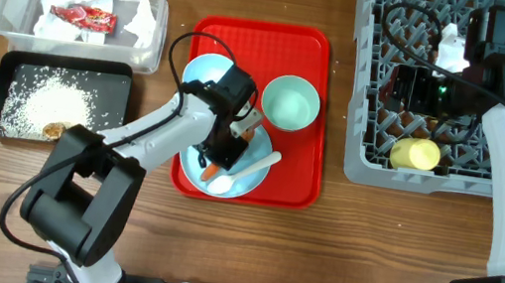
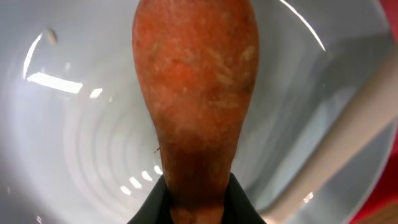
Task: Sort waste into correct bins and load items into the dishwasher rack
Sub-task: 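Grasp the carrot on the blue plate with the left gripper, then carry the carrot left and drop it into the black tray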
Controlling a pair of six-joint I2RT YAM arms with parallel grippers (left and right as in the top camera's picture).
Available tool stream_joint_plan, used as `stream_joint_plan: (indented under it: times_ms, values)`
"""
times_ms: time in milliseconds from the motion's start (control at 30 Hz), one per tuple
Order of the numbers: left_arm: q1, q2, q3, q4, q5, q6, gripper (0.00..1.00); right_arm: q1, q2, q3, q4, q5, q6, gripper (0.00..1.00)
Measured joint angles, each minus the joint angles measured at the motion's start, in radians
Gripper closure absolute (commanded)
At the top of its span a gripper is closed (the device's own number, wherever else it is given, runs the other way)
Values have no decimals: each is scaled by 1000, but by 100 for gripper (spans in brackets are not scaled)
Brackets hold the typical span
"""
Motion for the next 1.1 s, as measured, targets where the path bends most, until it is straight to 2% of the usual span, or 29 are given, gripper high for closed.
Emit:
stream_joint_plan:
  times_ms: [300, 433, 700, 967, 1100]
  values:
    - [38, -42, 275, -219, 1, -20, 89, 0, 0, -1, 3, 0, -7, 3]
    - [102, -105, 320, -259, -15, -35, 89, 0, 0, -1, 4, 0, -7, 2]
    - [366, -132, 322, -334, -81, -71, 89, 0, 0, -1, 8, 0, -18, 2]
    - [650, -132, 303, -266, -96, -124, 89, 0, 0, -1, 11, 0, -18, 2]
    - [783, -132, 243, -225, -97, -206, 89, 0, 0, -1, 14, 0, -18, 2]
